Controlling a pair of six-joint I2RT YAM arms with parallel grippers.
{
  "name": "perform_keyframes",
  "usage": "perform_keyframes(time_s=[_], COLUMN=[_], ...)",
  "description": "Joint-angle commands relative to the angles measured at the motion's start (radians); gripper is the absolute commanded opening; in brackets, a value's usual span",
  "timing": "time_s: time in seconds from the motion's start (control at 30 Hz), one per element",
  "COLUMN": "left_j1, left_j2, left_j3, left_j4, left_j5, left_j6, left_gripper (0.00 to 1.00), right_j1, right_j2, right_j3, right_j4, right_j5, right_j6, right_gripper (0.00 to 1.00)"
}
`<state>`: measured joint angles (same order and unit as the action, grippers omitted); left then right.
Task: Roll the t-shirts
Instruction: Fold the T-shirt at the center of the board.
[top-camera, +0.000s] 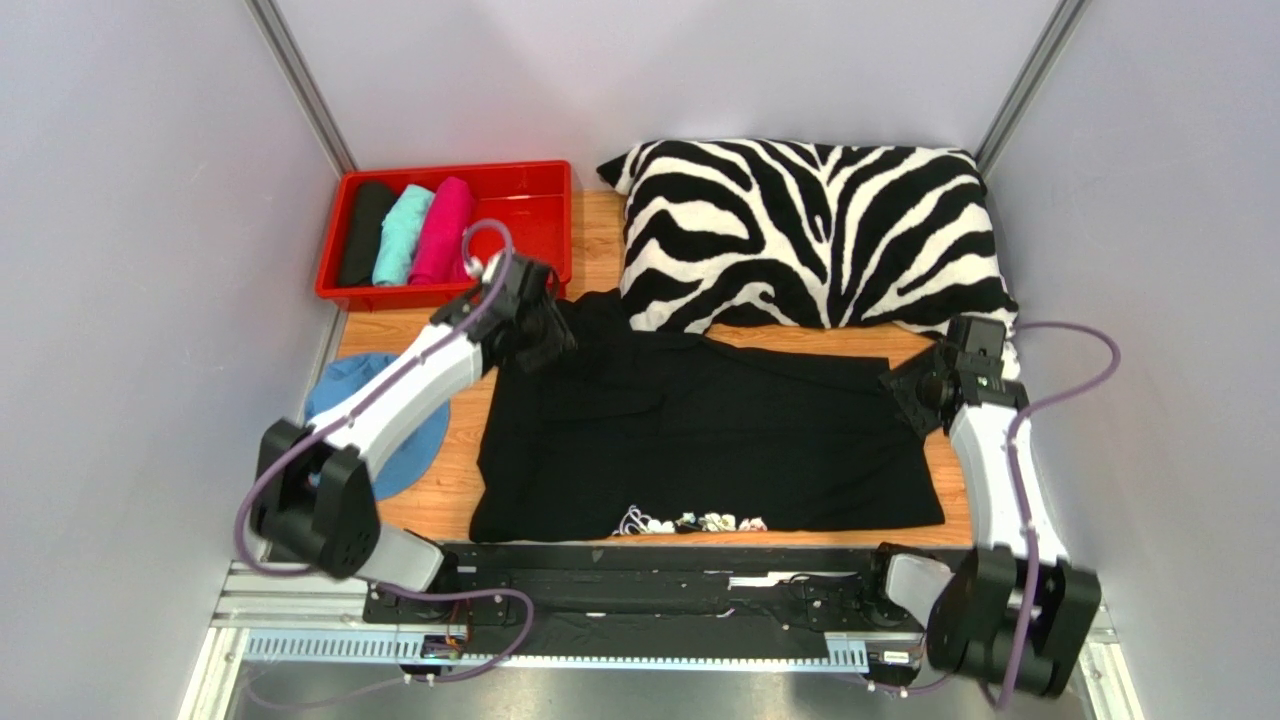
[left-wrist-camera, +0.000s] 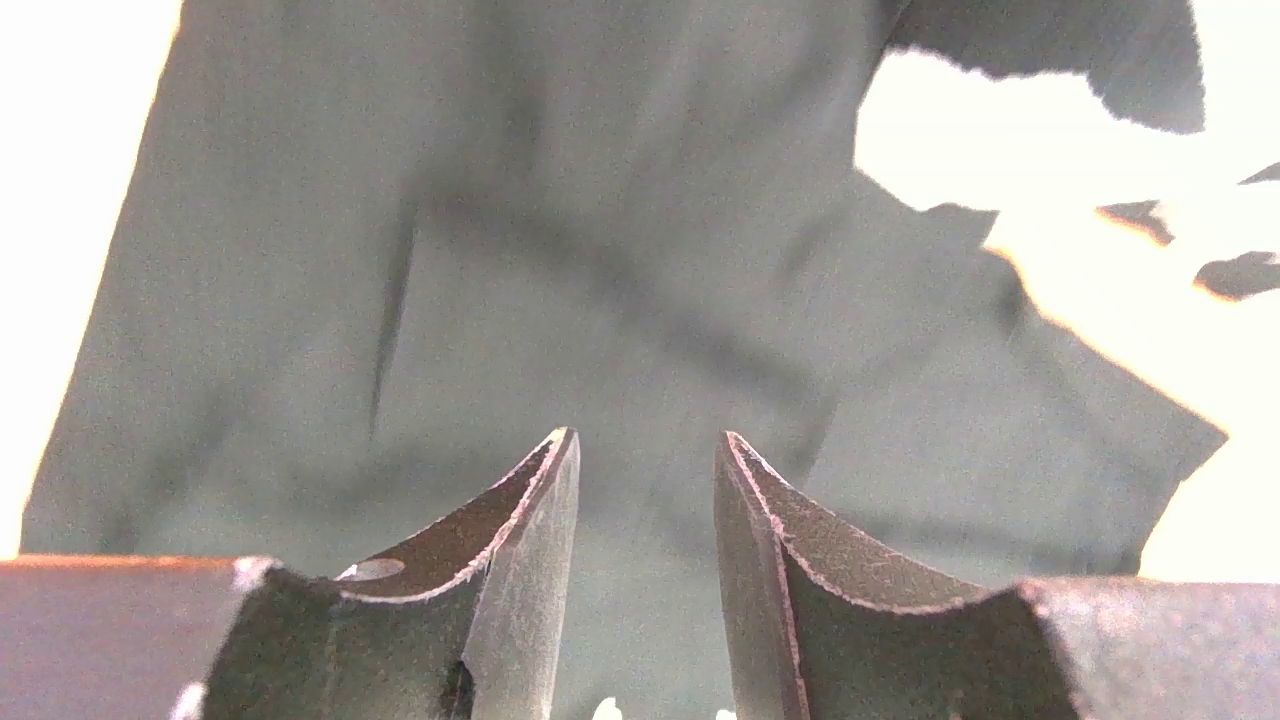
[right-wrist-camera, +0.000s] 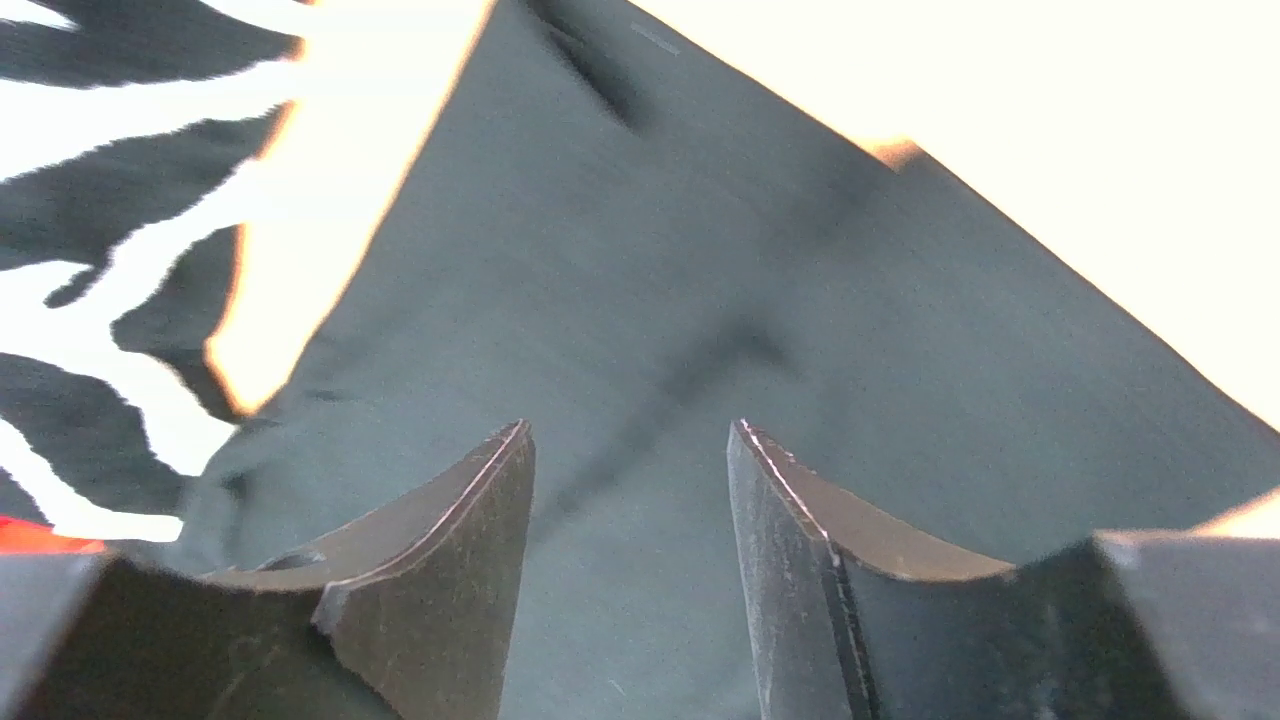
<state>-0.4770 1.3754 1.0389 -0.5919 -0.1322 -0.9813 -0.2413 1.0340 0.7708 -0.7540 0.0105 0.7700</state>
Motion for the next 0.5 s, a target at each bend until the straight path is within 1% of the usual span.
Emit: perform_keyframes(time_s=[0.0,0.03,0.07,0.1,0.13,0.17,0.2,0.23,0.27,0.3,0.33,0.47], left_j1=[0.1,0.107,0.11,0.11,0.11,0.11,0.11,0.109,0.109,0.101,0.1,0.097], left_j2=[0.219,0.262,0.34,0.379,0.411,0.468,0.494,0.52,0.565,0.583,0.602,0.698], left_j3=[0.228,0.33,0.386,0.436,0.517,0.558,0.59,0.655,0.686,0.714,0.758,0.834], left_j4=[0.063,0.054,0.035,0.0,-0.012,-0.029,-0.045,-0.054,-0.063,-0.08,-0.088,-0.118], left_j5=[0.04,0.045,0.037,0.019,0.016,0.005,0.012,0.022,0.032,0.016,0.008,0.002], left_j6=[0.304,0.34,0.372,0.433,0.463,0.483,0.525,0.544,0.565,0.582,0.584,0.534], left_gripper=[0.47,0.47,0.48,0.48,0.48,0.49,0.49,0.49,0.49,0.48,0.48,0.48], right_j1=[0.005,0.005,0.005,0.005,0.005,0.005,0.005,0.005,0.005,0.005,0.005,0.011], right_j2=[0.205,0.237,0.274,0.322,0.342,0.36,0.374,0.4,0.406,0.416,0.423,0.44], right_j3=[0.091,0.105,0.116,0.122,0.133,0.139,0.145,0.154,0.156,0.159,0.163,0.176], right_j4=[0.202,0.225,0.232,0.245,0.266,0.274,0.278,0.285,0.292,0.301,0.317,0.334], right_j5=[-0.112,-0.127,-0.129,-0.132,-0.132,-0.132,-0.133,-0.123,-0.122,-0.124,-0.124,-0.122], right_j6=[-0.092,-0.097,-0.107,-0.115,-0.12,-0.126,-0.136,-0.135,-0.133,-0.126,-0.121,-0.104], right_gripper=[0.53,0.52,0.51,0.51,0.51,0.5,0.5,0.5,0.49,0.49,0.49,0.49])
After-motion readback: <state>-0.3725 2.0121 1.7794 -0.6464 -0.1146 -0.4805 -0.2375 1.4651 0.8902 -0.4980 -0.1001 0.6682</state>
